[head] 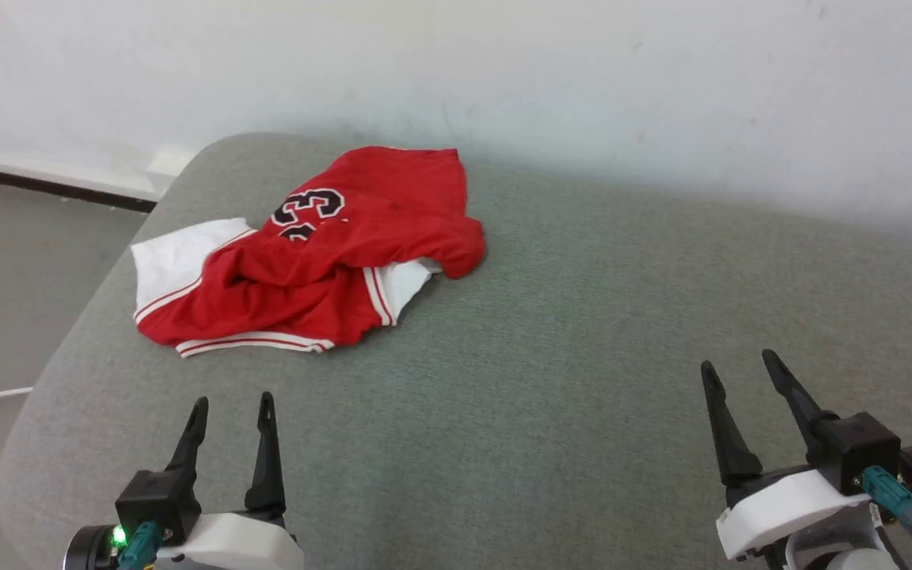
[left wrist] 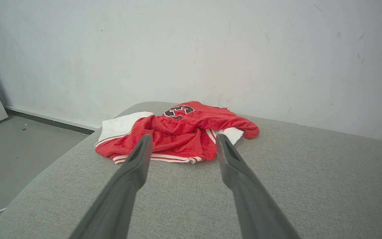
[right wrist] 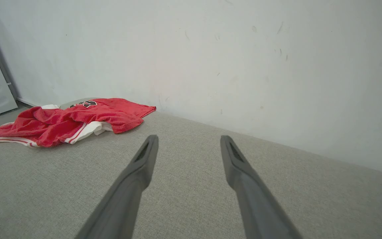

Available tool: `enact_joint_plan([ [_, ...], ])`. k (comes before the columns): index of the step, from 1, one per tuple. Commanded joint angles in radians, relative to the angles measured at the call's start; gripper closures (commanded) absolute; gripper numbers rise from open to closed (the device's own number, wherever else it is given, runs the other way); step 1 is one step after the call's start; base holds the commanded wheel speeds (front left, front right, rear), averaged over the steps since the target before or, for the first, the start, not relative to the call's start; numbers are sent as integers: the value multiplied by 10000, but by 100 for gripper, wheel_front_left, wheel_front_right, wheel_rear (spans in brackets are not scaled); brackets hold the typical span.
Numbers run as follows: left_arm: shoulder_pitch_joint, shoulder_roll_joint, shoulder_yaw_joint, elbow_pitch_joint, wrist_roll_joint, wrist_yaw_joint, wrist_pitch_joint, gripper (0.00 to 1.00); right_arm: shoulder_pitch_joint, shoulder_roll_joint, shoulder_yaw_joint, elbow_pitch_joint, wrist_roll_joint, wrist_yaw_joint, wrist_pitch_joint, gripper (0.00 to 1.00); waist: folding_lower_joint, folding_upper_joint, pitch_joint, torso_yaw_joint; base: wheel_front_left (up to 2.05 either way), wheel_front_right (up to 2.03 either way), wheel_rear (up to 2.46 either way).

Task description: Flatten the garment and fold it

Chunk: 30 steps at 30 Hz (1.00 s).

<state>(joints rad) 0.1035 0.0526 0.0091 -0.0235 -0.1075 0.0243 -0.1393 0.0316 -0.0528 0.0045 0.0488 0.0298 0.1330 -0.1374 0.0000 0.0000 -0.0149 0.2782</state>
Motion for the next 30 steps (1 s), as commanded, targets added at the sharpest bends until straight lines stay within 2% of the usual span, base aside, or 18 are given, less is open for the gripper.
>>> enact_joint_plan([
  [1, 113, -13, 34, -53, -72, 73, -88, 0, 67, 14, 18, 26, 85, -13, -108, 0, 0, 0, -20, 199, 0, 0, 0],
  [18, 416, -16, 160, -59, -280, 94, -443, 0, 167, 18, 264, 314, 242, -16, -463, 0, 0, 0, -226, 1347, 0, 0, 0],
  [30, 601, -19, 259, -55, -453, 113, -694, 0, 195, 21, 317, 479, 285, -18, -714, 0, 0, 0, -288, 1847, 0, 0, 0],
])
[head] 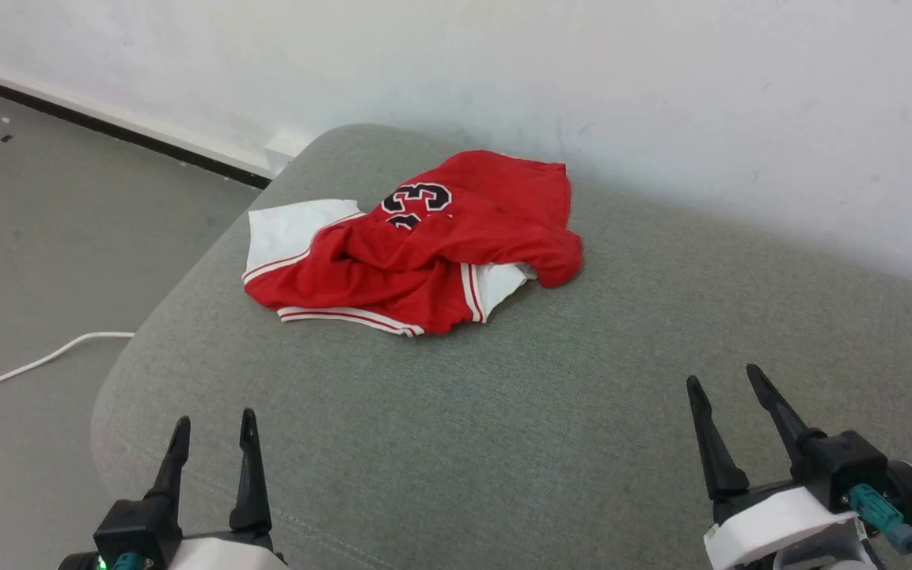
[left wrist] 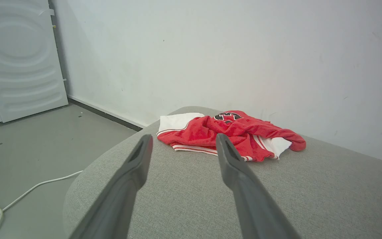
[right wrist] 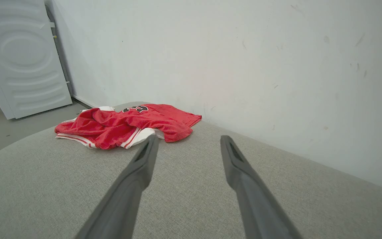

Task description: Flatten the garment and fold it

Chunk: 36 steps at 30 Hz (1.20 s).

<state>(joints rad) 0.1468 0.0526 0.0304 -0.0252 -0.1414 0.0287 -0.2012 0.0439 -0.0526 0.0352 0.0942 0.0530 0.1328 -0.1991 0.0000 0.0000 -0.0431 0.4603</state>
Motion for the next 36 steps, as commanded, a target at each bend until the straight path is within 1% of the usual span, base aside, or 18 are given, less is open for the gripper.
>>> enact_joint_plan([
  [1, 182, -19, 54, -40, -124, 70, -96, 0, 74, 19, 12, 40, 56, -16, -118, 0, 0, 0, -13, 57, 0, 0, 0],
  [25, 571, -24, 148, -31, -297, 32, -597, 0, 210, 24, 70, 290, 213, -21, -619, 0, 0, 0, -246, 1127, 0, 0, 0],
  [36, 613, -24, 121, -28, -300, 67, -605, 0, 241, 24, 53, 290, 196, -21, -626, 0, 0, 0, -273, 1046, 0, 0, 0],
])
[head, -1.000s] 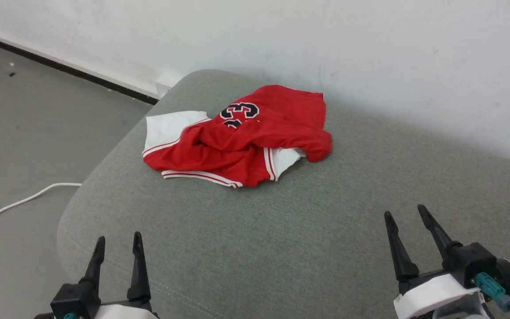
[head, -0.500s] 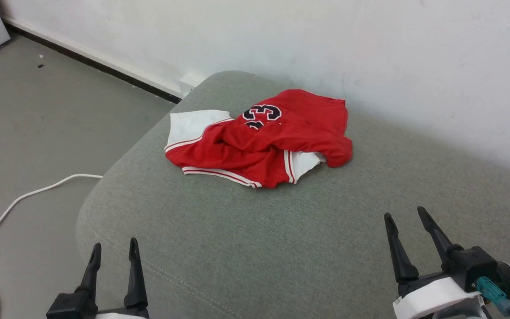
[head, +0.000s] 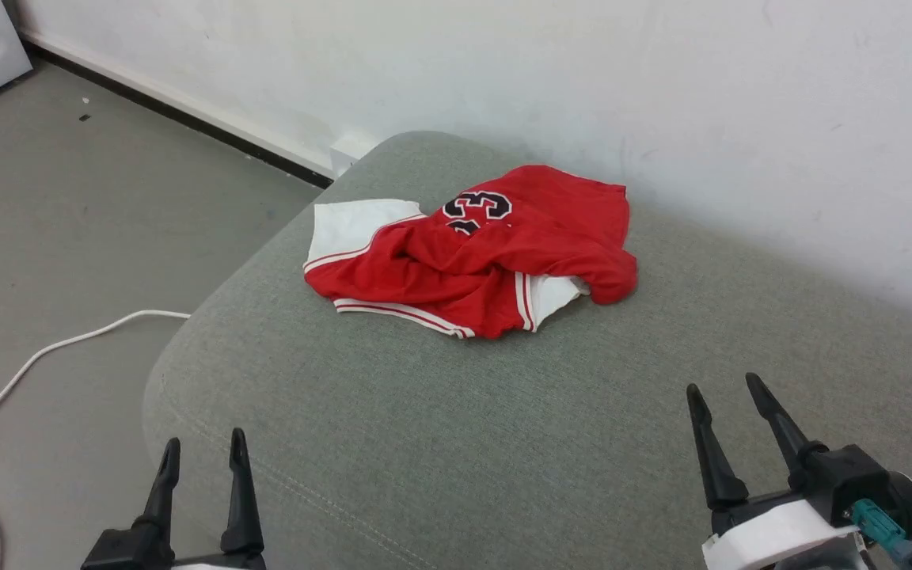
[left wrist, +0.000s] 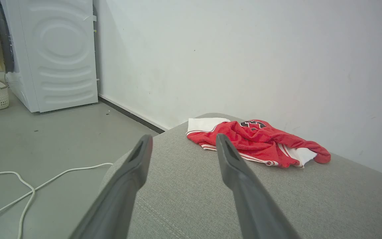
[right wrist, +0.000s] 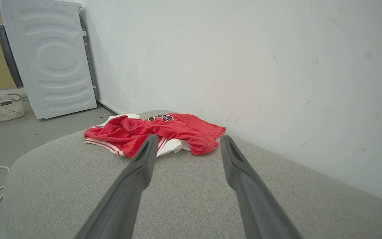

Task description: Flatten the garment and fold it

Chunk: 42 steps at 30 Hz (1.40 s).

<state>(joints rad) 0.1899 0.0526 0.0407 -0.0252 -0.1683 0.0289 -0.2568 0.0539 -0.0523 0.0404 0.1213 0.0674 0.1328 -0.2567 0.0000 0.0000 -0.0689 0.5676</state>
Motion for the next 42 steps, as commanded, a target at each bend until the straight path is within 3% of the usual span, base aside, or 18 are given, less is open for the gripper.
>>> enact_joint_plan([
  [1, 188, -24, 16, -26, -24, 56, -49, 0, 144, 20, 1, 22, 58, -21, -51, 0, 0, 0, -21, -41, 0, 0, 0],
  [11, -633, -13, -160, -381, -1113, -220, 19, 0, 74, 20, -116, -53, -5, -21, -51, 0, 0, 0, 239, -233, 0, 0, 0],
  [21, -4382, 1105, -343, -1529, -1946, -1007, 2498, 0, -481, 20, -299, -524, -376, -21, -51, 0, 0, 0, 1384, -873, 0, 0, 0],
  [25, -6266, 1702, -228, -531, -2257, -1138, 3473, 0, -748, 20, -303, -812, -637, -21, -35, 0, 0, 0, 1980, -1188, 0, 0, 0],
  [27, -7076, 2289, -423, 141, -2001, -1265, 3925, 0, -918, 20, -249, -1001, -748, -21, 42, 0, 0, 0, 2288, -1428, 0, 0, 0],
  [35, -9589, 3192, -987, 2723, -2679, -1538, 5150, 0, -1373, 20, -205, -2203, -1229, -21, 623, 0, 0, 0, 3620, -2225, 0, 0, 0],
  [42, -10707, 3782, -2298, 4223, -3908, -1590, 6094, 0, -1856, 20, -142, -3062, -1564, -21, 1050, 0, 0, 0, 4734, -2921, 0, 0, 0],
])
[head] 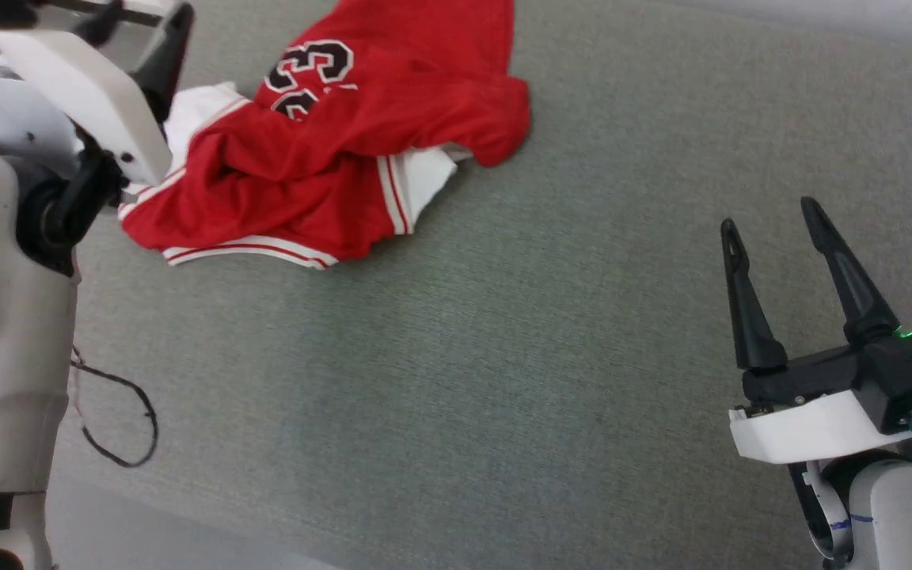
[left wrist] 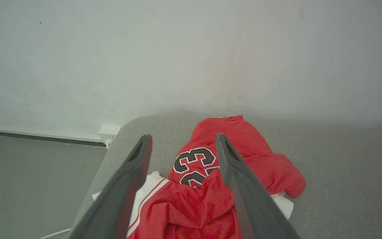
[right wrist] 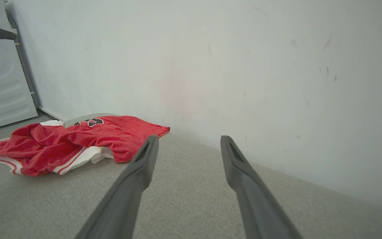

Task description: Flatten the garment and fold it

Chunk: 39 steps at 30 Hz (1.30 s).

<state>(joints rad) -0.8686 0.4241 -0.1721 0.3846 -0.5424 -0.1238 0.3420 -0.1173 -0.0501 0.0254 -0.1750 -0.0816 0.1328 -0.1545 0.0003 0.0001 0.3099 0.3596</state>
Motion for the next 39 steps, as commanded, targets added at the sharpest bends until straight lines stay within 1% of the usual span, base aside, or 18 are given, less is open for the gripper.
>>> enact_joint_plan([
  [1, -191, 177, -440, 267, -371, -65, 285, 0, -182, -1, 23, -185, -80, -21, 55, 0, -3, -1, 1049, -932, 0, 0, 0],
  [5, -310, 501, -1189, 865, -1159, -66, 890, 0, -260, -1, 27, -447, -89, -21, 151, 0, -3, -1, 1412, -1275, 0, 0, 0],
  [7, -323, 575, -1390, 1186, -1501, -67, 1135, 0, -296, -1, 20, -539, -97, -21, 179, 0, -3, -1, 1575, -1437, 0, 0, 0],
  [13, -342, 787, -1932, 2089, -1939, -68, 1676, 0, -434, -1, 55, -832, -112, -21, 230, 0, -3, -1, 2001, -1821, 0, 0, 0],
  [21, -404, 640, -2346, 2936, -2325, -68, 2253, 0, -487, -1, 46, -1046, -85, -21, 278, 0, -3, -1, 2239, -2051, 0, 0, 0],
  [22, -393, 638, -2467, 2979, -2377, -68, 2401, 18, -494, -1, 46, -1043, -49, -21, 275, 0, -3, -1, 2239, -2072, 0, 0, 0],
  [23, -390, 655, -2548, 3001, -2423, -68, 2468, 75, -502, -1, 56, -1030, -18, -21, 269, 0, -3, -1, 2230, -2094, 0, 0, 0],
  [24, -392, 688, -2600, 3010, -2465, -68, 2466, 100, -514, -1, 68, -1016, 16, -21, 258, 0, -3, -1, 2218, -2120, 0, 0, 0],
  [29, -428, 968, -2766, 2993, -2529, -68, 2077, 100, -504, -1, 31, -878, 196, -21, 140, 0, -3, -1, 1939, -2185, 0, 0, 0],
  [32, -557, 1147, -2663, 2849, -2667, -68, 1708, 100, -450, -1, -39, -699, 338, -21, -3, 0, -3, -1, 1585, -2180, 0, 0, 0],
  [39, -1074, 1420, -2194, 2404, -2796, -69, 559, 100, -220, -1, -150, -105, 817, -21, -409, 0, -3, -1, 292, -2155, 0, 0, 0],
])
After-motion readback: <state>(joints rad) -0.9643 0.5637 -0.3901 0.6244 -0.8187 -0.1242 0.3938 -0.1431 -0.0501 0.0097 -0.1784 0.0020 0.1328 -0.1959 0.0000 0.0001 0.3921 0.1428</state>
